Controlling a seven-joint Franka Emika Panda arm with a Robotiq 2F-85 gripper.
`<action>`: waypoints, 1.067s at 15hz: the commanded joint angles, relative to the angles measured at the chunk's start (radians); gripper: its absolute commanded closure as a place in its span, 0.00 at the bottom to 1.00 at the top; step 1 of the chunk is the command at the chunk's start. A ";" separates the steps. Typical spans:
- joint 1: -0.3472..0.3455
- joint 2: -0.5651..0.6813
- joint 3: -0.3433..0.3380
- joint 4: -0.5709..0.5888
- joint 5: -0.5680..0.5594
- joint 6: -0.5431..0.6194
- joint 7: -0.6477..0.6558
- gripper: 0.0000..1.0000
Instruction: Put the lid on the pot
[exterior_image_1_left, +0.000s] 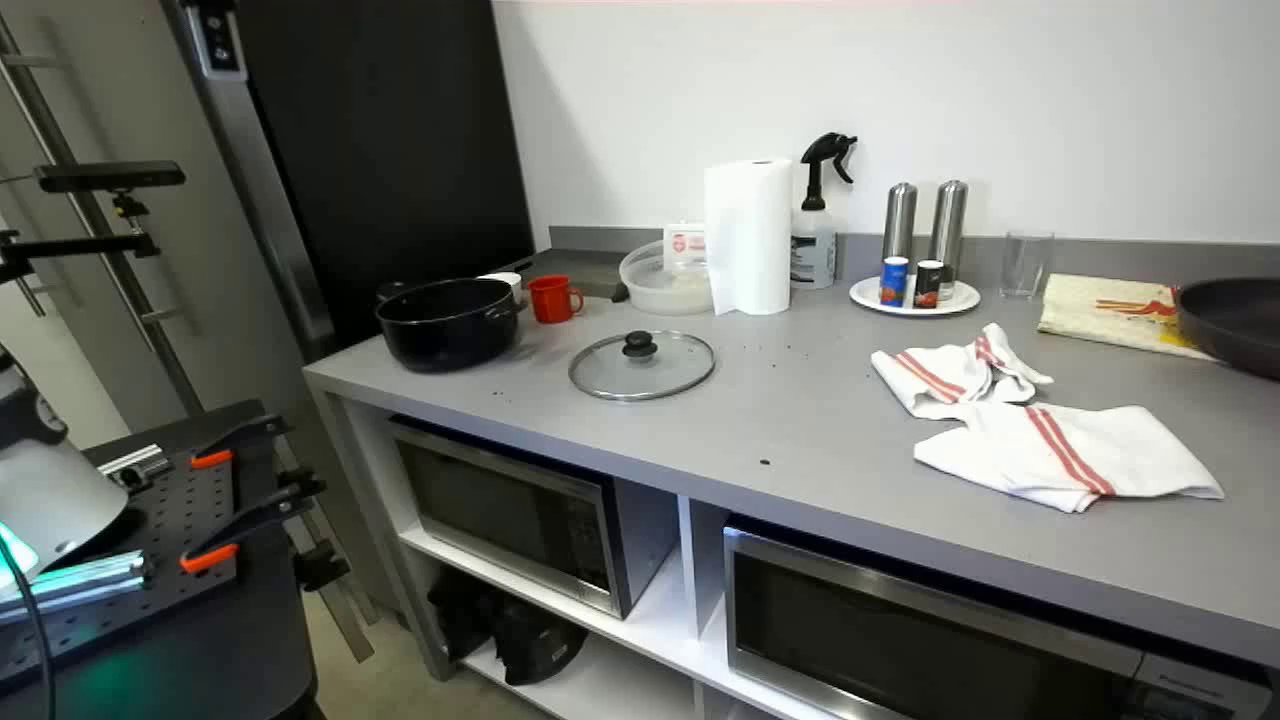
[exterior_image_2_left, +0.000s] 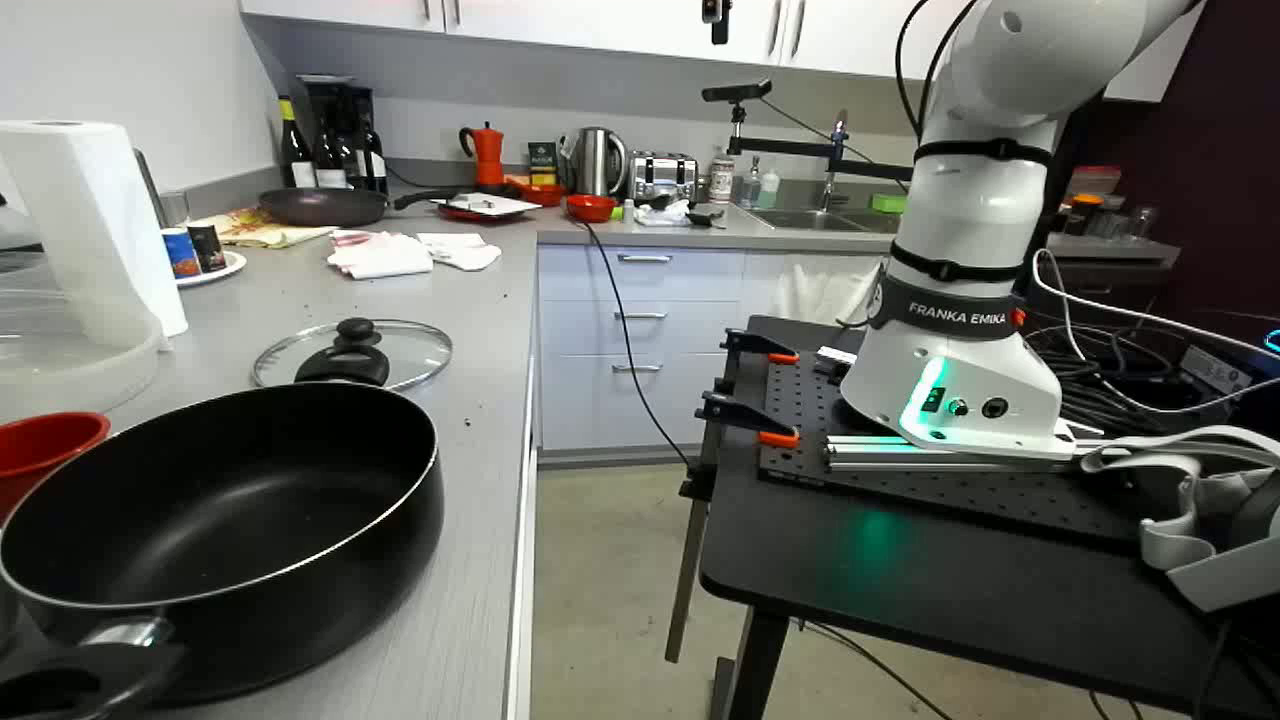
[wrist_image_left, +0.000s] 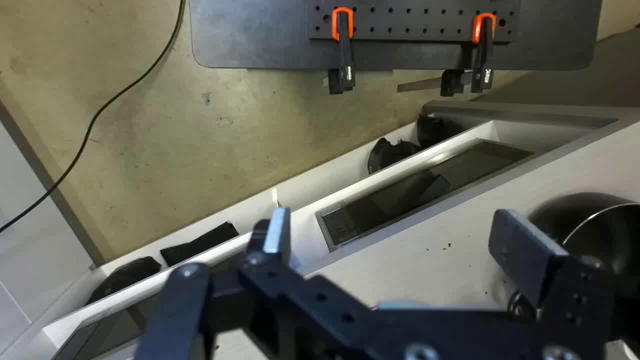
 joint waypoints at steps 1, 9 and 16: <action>-0.005 0.002 0.004 0.002 0.003 -0.001 -0.002 0.00; 0.008 0.052 0.008 0.025 -0.004 0.022 -0.009 0.00; 0.074 0.313 0.028 0.152 0.017 0.153 -0.080 0.00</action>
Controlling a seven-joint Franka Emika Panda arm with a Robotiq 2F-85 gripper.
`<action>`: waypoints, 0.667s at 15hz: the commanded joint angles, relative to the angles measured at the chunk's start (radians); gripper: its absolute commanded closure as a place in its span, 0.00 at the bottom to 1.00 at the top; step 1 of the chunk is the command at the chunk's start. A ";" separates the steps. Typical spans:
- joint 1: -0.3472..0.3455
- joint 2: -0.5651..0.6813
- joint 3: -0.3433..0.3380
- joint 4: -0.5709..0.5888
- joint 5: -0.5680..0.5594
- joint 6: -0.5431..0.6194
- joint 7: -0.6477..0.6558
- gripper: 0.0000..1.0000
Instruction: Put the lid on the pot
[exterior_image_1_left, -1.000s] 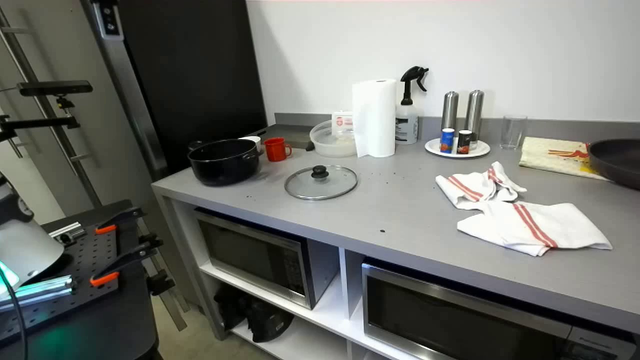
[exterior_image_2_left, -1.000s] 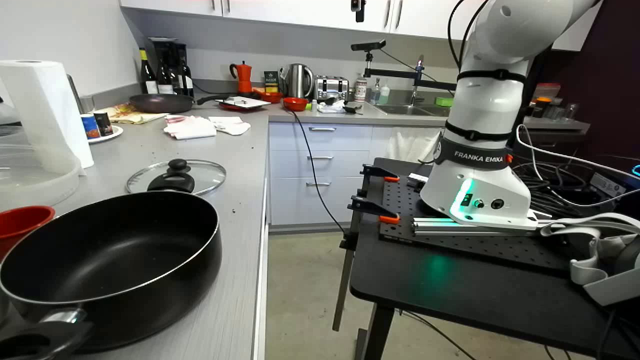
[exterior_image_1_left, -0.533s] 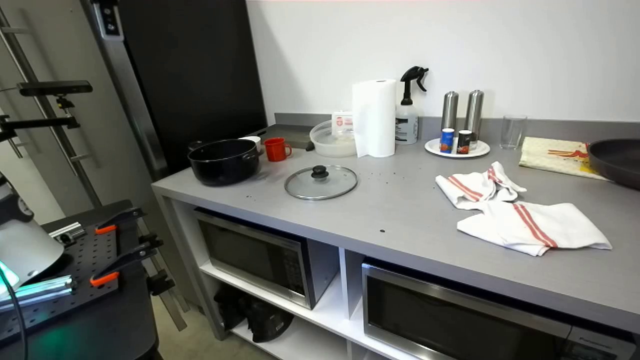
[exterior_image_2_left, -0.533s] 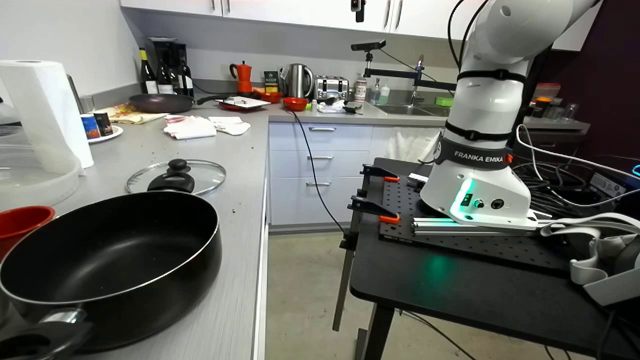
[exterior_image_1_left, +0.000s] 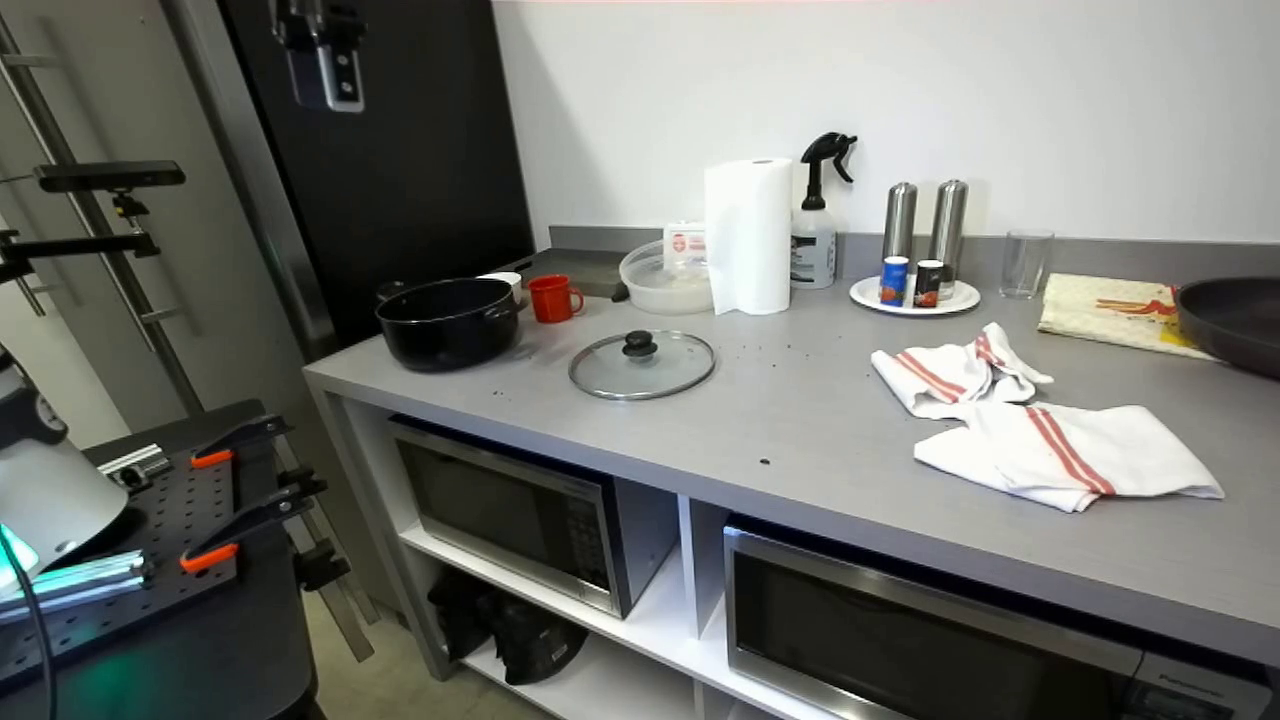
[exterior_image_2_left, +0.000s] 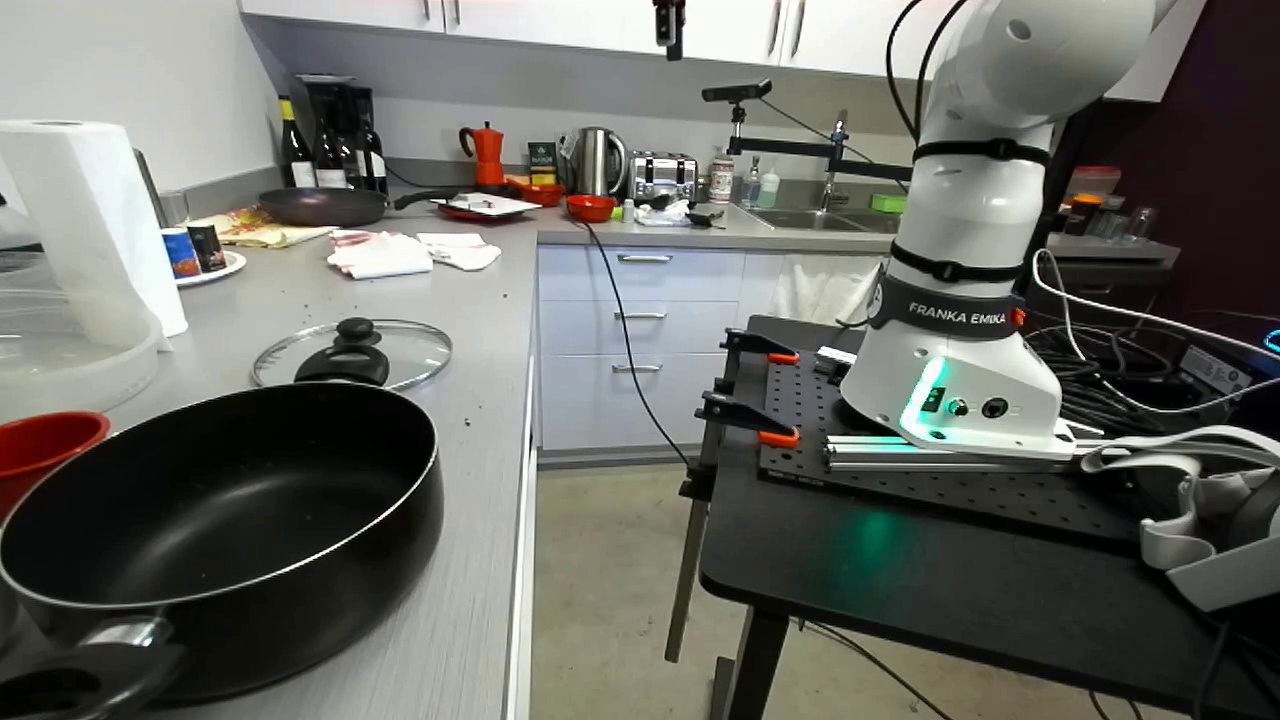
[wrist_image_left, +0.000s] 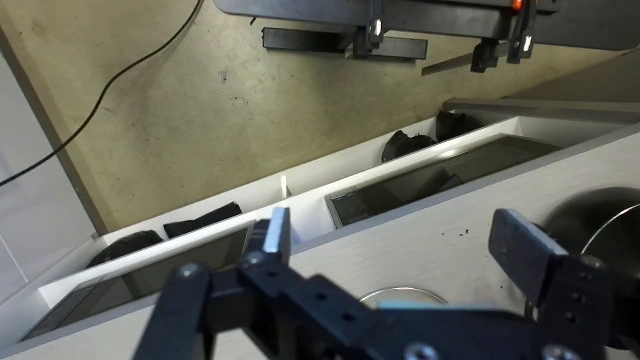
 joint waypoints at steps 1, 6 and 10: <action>0.028 0.183 0.023 0.116 0.020 0.042 -0.060 0.00; 0.035 0.396 0.079 0.262 0.029 0.085 -0.108 0.00; 0.024 0.544 0.134 0.382 0.045 0.117 -0.136 0.00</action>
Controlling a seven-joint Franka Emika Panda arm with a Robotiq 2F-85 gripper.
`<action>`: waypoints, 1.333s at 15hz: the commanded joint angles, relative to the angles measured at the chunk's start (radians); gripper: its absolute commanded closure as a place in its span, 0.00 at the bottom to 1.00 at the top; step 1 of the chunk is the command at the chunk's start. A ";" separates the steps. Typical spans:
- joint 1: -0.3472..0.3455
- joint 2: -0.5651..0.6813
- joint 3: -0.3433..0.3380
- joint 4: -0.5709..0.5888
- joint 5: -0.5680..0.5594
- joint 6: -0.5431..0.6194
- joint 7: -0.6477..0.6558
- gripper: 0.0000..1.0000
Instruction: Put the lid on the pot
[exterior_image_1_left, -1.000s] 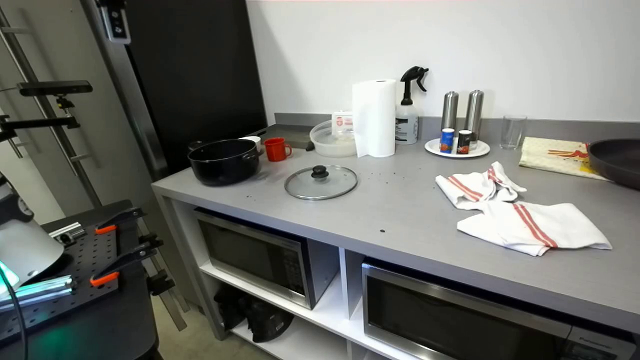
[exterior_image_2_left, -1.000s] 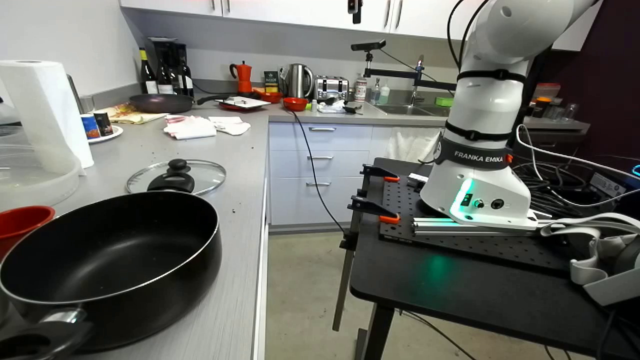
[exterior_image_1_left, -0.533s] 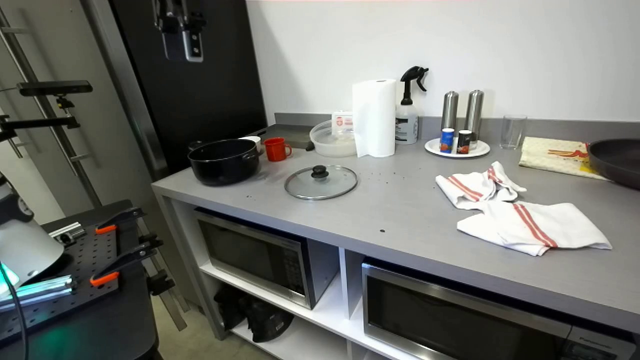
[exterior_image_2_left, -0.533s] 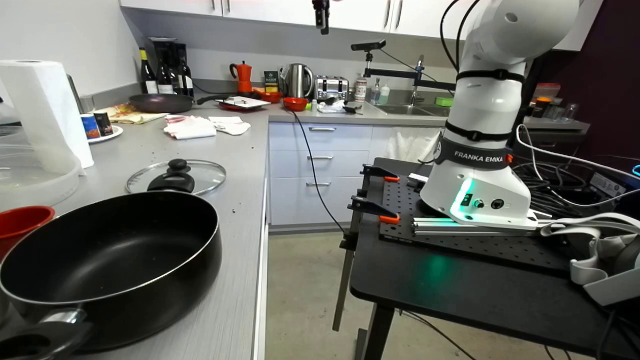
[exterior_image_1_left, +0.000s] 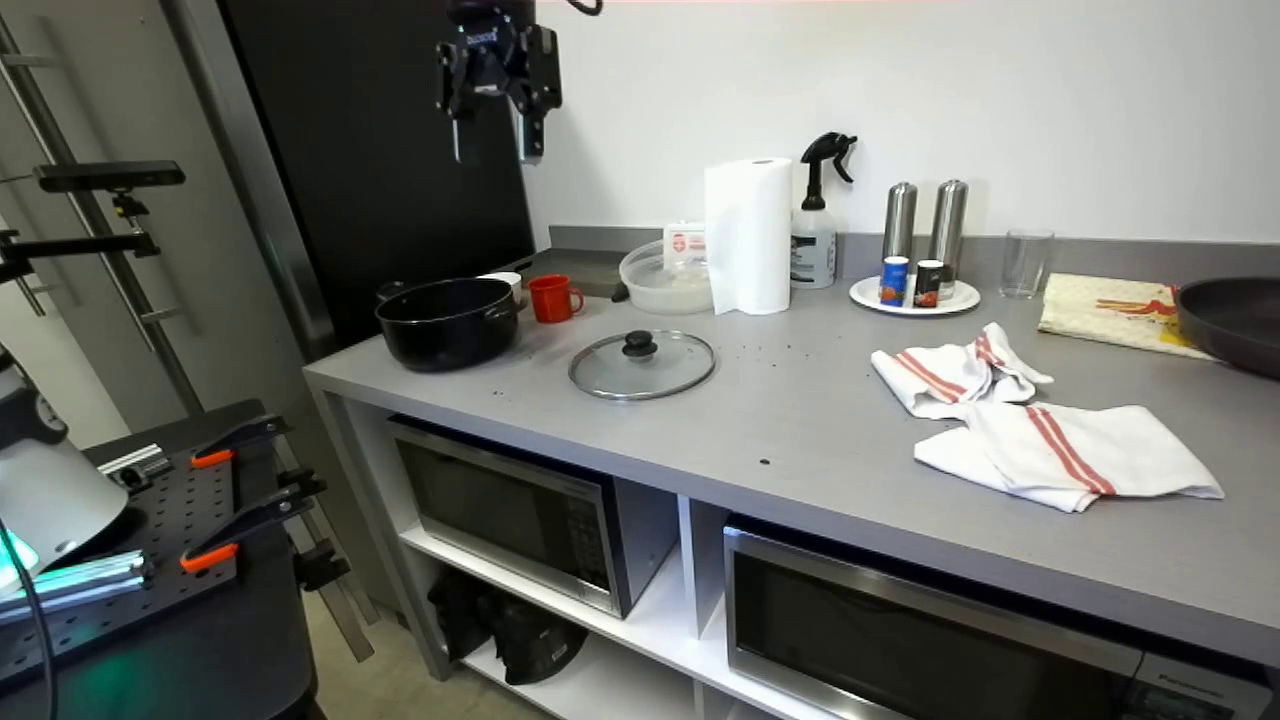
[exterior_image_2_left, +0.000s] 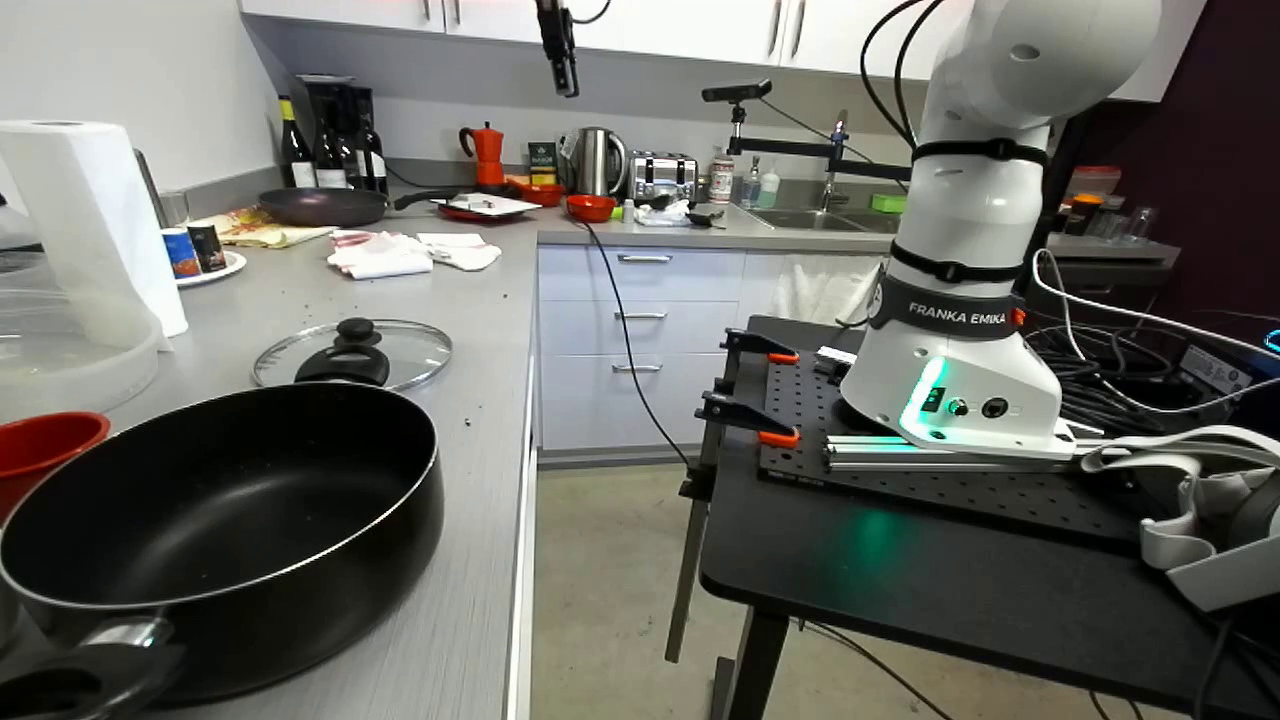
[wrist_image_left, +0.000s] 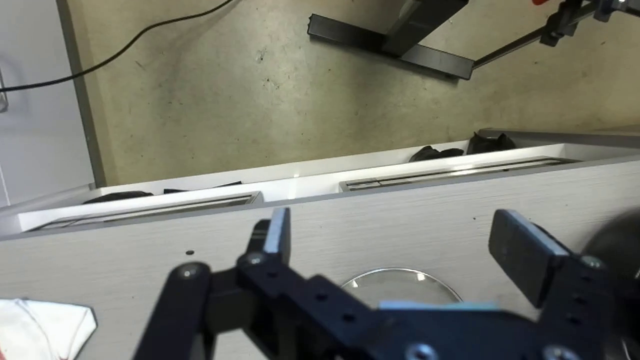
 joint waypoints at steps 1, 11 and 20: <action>-0.017 0.151 0.050 0.145 0.034 0.017 -0.045 0.00; -0.017 0.473 0.183 0.382 0.000 0.153 -0.010 0.00; 0.006 0.697 0.267 0.544 -0.011 0.208 -0.022 0.00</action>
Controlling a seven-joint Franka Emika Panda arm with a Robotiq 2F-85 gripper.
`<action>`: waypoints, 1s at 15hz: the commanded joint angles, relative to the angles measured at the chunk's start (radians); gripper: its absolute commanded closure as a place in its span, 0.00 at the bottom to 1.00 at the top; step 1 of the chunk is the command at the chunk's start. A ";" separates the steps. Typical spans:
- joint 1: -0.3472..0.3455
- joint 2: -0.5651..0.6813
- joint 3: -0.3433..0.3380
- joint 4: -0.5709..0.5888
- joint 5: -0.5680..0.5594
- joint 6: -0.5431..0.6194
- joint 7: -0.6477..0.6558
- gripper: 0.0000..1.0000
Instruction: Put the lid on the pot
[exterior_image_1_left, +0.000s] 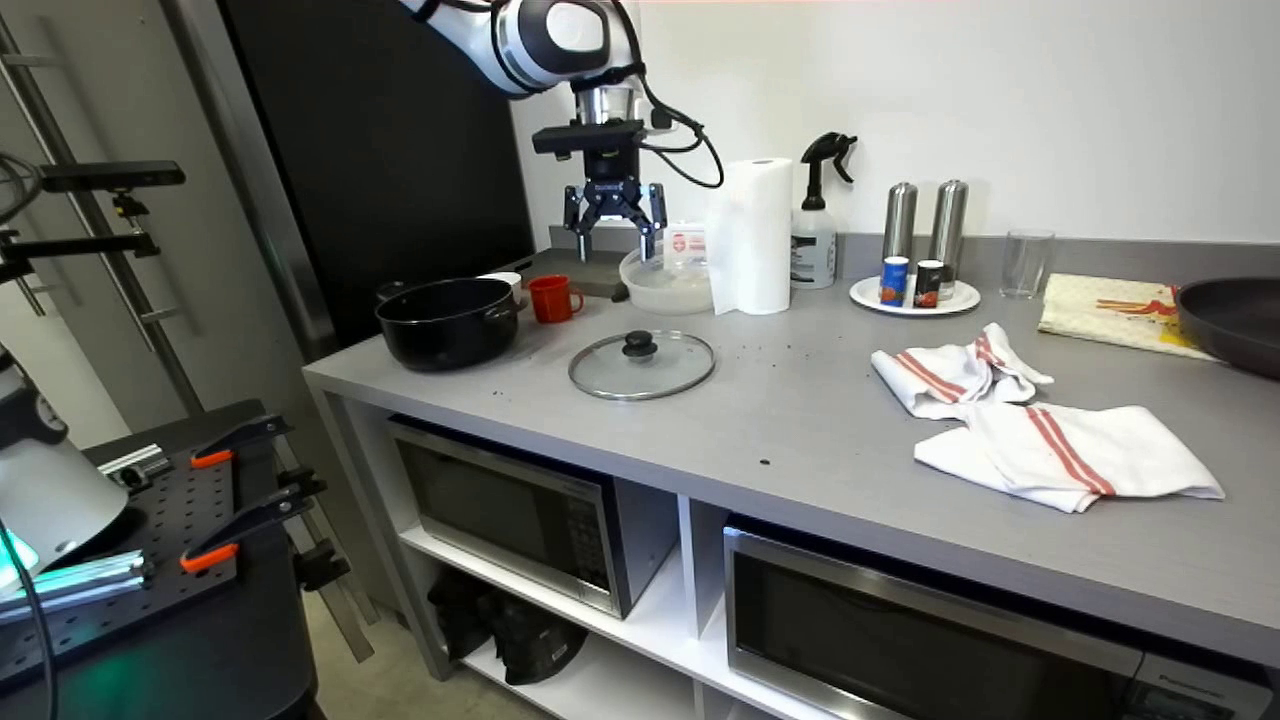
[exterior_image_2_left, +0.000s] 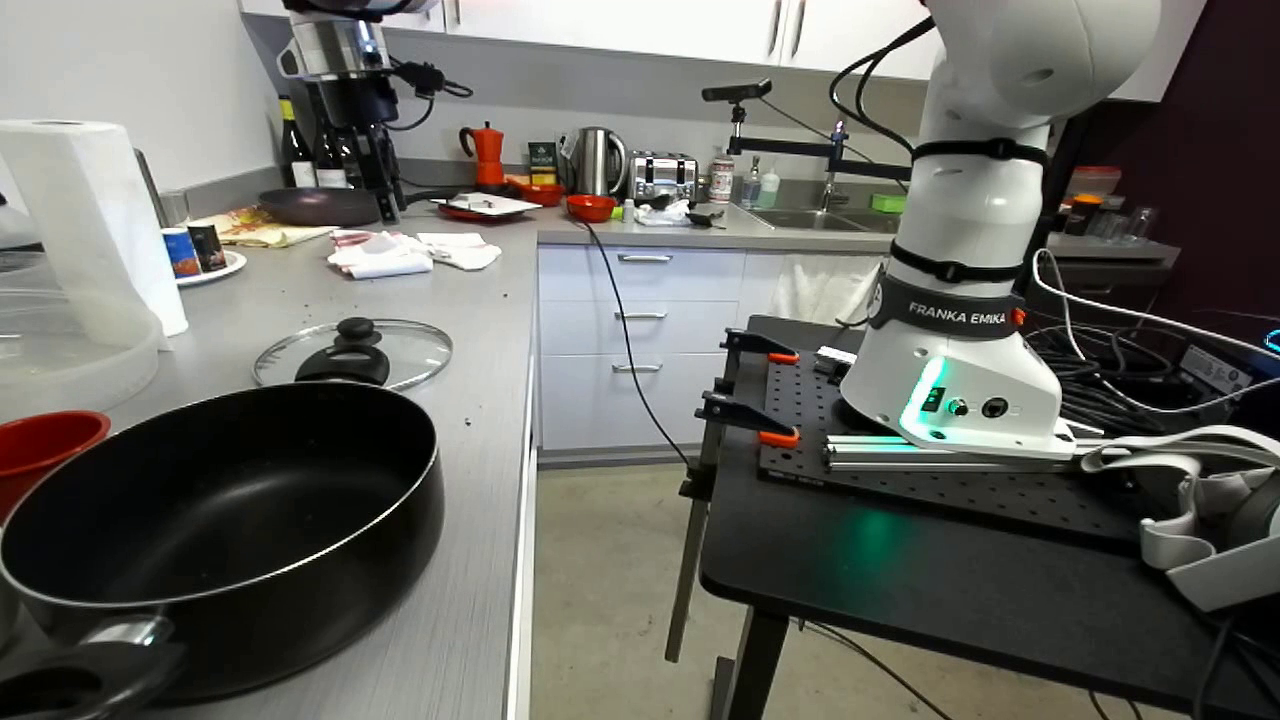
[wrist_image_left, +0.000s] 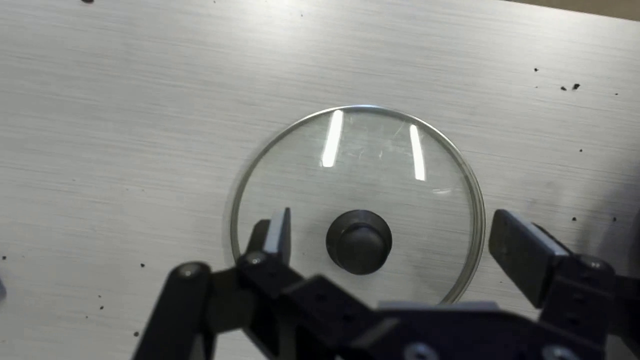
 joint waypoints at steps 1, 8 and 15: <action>0.004 0.102 0.032 0.104 -0.005 0.000 -0.021 0.00; 0.000 0.254 0.067 0.233 0.004 -0.008 -0.039 0.00; -0.003 0.378 0.073 0.360 0.005 -0.022 -0.077 0.00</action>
